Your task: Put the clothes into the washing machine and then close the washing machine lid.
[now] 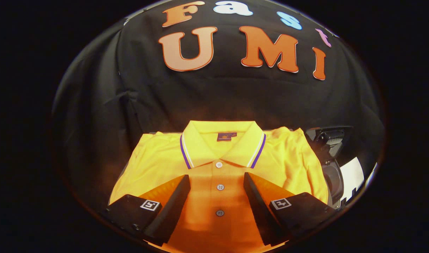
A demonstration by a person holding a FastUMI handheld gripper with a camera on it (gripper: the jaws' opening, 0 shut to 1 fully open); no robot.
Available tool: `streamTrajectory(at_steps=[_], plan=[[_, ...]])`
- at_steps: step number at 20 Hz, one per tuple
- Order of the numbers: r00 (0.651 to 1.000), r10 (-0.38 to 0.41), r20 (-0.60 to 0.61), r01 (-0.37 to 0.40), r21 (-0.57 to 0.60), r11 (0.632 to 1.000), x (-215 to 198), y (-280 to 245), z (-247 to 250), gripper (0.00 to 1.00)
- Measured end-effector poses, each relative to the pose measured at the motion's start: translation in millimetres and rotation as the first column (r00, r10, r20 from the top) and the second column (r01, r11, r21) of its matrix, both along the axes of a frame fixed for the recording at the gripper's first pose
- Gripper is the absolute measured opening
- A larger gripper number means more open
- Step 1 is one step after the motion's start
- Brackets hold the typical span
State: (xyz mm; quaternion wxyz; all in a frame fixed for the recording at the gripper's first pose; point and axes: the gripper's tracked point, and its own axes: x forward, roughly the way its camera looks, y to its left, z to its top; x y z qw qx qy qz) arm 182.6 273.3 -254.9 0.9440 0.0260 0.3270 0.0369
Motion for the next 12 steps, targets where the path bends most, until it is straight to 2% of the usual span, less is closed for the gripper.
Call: streamTrajectory(at_steps=[8,10,11,12], plan=[[0.998,0.016,-0.057,-0.018,-0.030,0.999,3.5,4.0,-0.3,1.00],[0.997,0.041,-0.060,-0.042,-0.032,0.999,3.9,6.9,-1.4,1.00],[0.997,0.049,-0.061,-0.051,-0.029,0.998,3.2,9.0,-1.4,0.96],[0.997,0.053,-0.063,-0.054,-0.029,0.998,3.1,7.7,-0.8,0.88]])
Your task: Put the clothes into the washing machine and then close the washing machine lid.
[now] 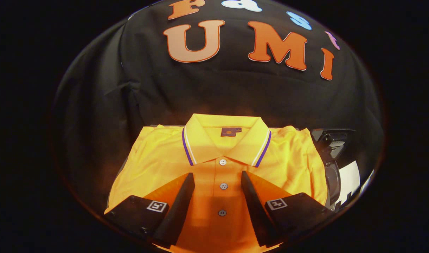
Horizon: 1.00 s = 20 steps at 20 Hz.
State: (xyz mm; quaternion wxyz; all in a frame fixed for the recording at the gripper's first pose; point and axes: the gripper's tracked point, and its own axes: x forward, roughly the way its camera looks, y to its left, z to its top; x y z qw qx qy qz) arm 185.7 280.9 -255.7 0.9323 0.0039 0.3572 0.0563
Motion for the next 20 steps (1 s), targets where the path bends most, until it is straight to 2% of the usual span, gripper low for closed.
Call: streamTrajectory(at_steps=[1,2,5,7,10,12,14,20], plan=[[1.000,-0.002,-0.009,0.002,0.003,1.000,-0.6,-0.1,-0.4,0.84],[1.000,-0.003,-0.010,0.003,0.006,1.000,-1.1,-0.4,1.3,0.77],[1.000,-0.016,-0.012,0.017,0.027,0.999,-2.2,-10.4,9.6,0.39],[0.999,-0.029,-0.030,0.030,0.019,0.999,1.5,-9.5,3.9,0.37],[0.998,-0.048,-0.051,0.050,0.024,0.998,1.8,-6.0,6.0,0.22],[0.997,-0.037,-0.069,0.038,0.001,0.999,0.2,-4.9,6.3,0.22],[0.997,-0.045,-0.068,0.044,-0.008,0.999,2.2,-6.3,7.4,0.09],[0.999,-0.030,-0.044,0.031,0.019,0.999,0.6,-9.0,14.2,0.09]])
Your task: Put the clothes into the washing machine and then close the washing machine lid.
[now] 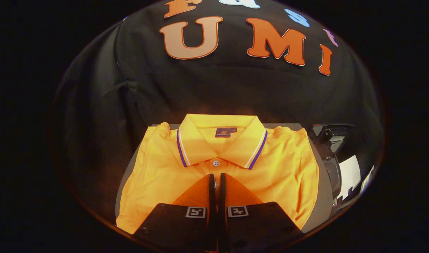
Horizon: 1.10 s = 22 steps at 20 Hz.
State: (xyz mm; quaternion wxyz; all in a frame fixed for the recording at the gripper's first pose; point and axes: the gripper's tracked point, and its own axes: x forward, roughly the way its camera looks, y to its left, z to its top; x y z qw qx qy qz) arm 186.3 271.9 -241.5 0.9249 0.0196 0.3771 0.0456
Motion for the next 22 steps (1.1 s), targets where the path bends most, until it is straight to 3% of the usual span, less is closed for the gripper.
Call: streamTrajectory(at_steps=[8,13,22], plan=[[0.991,-0.004,0.131,-0.003,0.052,0.999,1.4,-14.9,42.3,0.09],[0.980,-0.019,0.200,0.000,0.097,0.995,-3.5,-28.3,93.6,0.09],[0.937,-0.045,0.347,-0.013,0.165,0.986,-24.5,-154.9,169.4,0.09]])
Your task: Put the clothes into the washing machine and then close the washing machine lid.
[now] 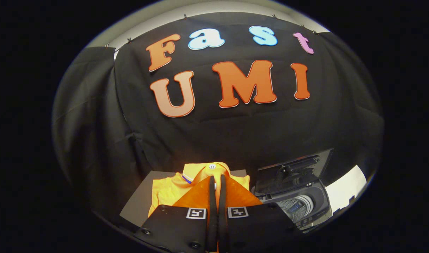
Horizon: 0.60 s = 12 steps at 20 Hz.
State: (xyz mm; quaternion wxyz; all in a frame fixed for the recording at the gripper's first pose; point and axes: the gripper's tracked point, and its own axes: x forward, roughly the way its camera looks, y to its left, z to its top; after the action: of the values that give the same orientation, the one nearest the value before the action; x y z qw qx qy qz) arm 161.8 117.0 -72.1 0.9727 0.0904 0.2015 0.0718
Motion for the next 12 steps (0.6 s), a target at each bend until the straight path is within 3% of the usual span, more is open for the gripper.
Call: streamTrajectory(at_steps=[12], plan=[[0.994,0.010,0.108,-0.009,-0.003,1.000,11.6,-151.0,40.2,0.09]])
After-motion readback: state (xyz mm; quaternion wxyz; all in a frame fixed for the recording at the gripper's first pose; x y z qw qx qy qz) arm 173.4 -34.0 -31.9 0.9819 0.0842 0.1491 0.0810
